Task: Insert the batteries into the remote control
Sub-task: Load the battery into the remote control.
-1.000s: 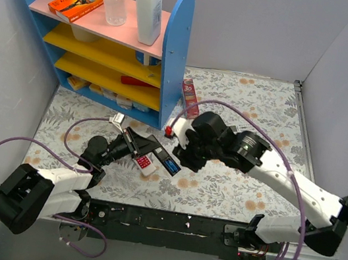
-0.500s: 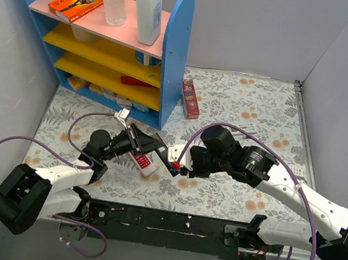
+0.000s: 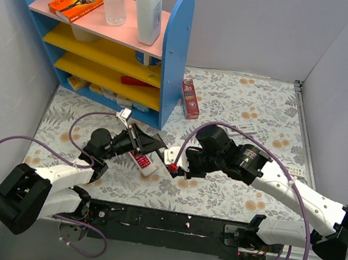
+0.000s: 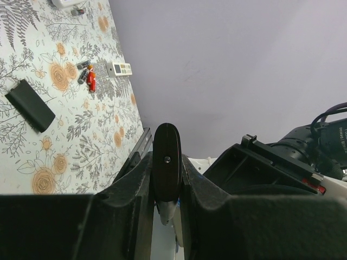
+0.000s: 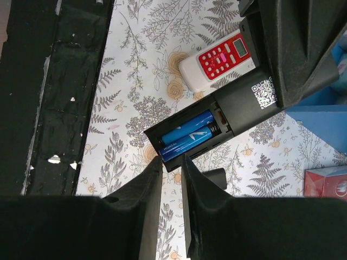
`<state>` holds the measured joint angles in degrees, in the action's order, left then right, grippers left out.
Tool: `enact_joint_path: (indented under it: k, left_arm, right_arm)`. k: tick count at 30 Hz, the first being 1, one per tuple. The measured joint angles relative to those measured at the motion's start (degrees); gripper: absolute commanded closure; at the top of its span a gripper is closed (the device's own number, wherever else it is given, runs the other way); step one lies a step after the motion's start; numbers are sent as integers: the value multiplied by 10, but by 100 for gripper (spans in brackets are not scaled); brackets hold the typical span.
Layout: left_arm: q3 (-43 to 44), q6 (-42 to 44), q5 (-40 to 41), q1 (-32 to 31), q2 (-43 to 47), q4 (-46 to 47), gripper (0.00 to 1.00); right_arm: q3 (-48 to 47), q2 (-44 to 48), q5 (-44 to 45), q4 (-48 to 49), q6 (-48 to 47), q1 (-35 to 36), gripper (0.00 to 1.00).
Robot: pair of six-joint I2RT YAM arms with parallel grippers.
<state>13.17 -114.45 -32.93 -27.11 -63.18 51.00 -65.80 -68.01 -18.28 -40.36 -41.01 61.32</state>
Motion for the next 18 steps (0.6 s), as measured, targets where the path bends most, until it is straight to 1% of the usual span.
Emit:
enact_joint_path:
  k: [8,18]
  left_arm:
    - [9,0,-8,0,-3,1,100]
    - [9,1,-10,1,-6,0,100]
  right_arm:
    - [0,-14,-7,0,-2,0,74]
    - [0,-18,2,1,-9,0,81]
